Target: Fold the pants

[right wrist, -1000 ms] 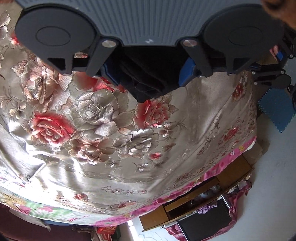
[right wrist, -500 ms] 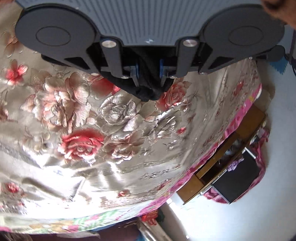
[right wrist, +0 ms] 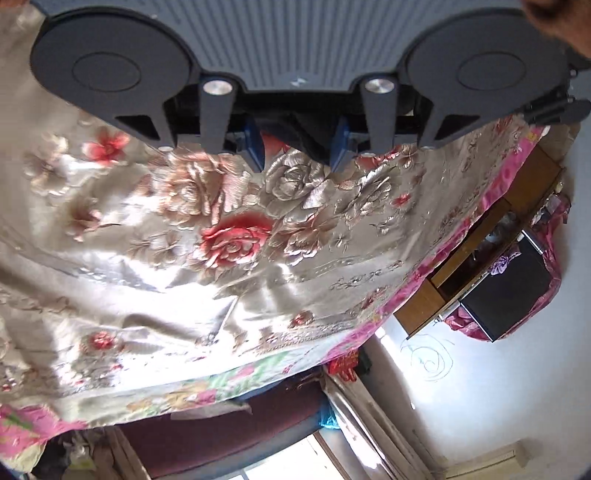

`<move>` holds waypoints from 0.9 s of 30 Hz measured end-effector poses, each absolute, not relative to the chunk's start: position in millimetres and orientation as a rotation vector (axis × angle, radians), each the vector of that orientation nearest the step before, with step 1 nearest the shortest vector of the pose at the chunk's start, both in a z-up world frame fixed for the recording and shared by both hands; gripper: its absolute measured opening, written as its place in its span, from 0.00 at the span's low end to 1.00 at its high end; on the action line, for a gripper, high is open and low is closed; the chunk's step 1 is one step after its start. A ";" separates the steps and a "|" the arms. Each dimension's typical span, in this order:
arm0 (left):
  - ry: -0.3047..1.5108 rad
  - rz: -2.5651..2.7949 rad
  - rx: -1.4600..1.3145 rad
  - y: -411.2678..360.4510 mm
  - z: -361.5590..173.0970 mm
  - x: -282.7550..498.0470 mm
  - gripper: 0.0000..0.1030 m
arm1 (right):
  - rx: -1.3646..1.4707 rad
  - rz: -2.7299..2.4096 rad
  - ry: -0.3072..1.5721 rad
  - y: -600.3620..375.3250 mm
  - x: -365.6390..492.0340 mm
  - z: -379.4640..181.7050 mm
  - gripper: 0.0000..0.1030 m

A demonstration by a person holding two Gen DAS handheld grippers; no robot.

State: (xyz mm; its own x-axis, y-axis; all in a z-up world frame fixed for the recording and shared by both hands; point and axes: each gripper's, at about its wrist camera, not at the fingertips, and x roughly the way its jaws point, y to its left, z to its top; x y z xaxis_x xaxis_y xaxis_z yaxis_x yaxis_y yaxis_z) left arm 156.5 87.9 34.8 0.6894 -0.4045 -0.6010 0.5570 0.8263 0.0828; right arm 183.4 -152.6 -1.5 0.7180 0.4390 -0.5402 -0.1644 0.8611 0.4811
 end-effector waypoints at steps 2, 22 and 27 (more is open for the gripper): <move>0.591 -0.573 0.244 84.0 41.9 159.7 0.51 | 0.413 0.323 0.697 -159.9 152.1 2.9 0.42; 0.758 -0.687 0.284 65.9 -10.0 222.3 0.78 | 0.872 0.226 0.826 -178.3 84.2 -76.9 0.57; 0.848 -0.673 0.104 72.7 -25.3 215.7 0.70 | 0.817 0.203 0.864 -175.0 114.1 -77.3 0.40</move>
